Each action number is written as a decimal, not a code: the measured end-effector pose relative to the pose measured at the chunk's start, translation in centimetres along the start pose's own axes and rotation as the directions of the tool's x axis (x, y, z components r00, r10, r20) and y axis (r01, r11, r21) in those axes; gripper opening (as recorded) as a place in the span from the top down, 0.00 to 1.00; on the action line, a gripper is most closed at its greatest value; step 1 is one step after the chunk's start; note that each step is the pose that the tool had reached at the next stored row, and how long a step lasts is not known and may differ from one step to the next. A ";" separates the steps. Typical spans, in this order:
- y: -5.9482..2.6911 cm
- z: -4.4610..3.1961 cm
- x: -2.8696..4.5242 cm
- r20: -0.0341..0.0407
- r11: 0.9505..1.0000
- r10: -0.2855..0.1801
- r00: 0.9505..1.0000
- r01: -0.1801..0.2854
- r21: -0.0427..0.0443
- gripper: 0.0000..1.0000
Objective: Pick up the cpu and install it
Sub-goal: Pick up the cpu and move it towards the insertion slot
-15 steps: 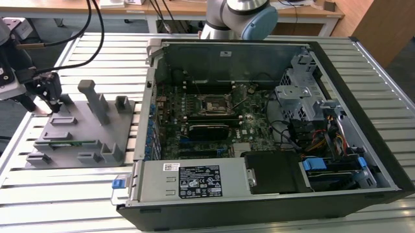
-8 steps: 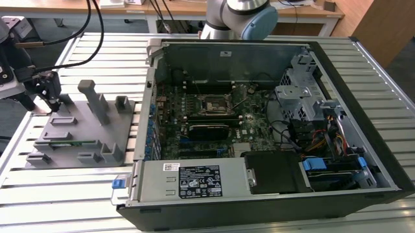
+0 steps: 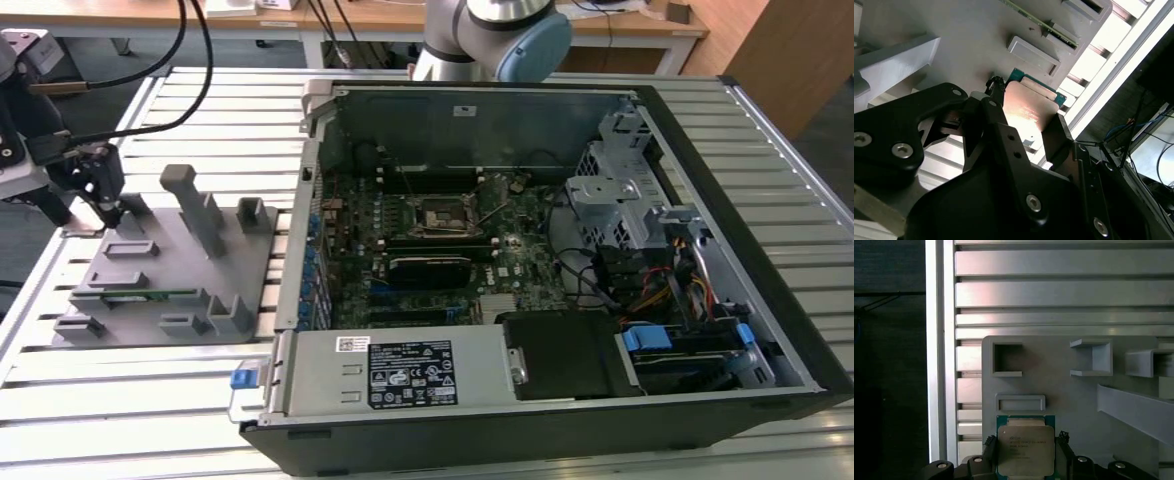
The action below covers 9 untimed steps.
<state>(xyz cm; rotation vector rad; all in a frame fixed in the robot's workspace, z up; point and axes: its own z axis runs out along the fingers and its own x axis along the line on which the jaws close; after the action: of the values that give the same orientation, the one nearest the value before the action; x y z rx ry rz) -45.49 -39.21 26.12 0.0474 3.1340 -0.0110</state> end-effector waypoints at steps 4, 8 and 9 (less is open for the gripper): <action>0.02 -0.15 0.00 0.000 1.000 0.000 1.000 0.000 0.000 0.46; 0.04 -0.27 0.00 0.000 1.000 0.000 1.000 0.000 0.000 0.46; 0.04 -0.29 0.00 0.000 1.000 0.000 1.000 0.000 0.000 0.46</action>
<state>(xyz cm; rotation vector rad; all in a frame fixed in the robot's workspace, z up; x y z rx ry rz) -45.49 -39.16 26.41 0.0473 3.1339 -0.0109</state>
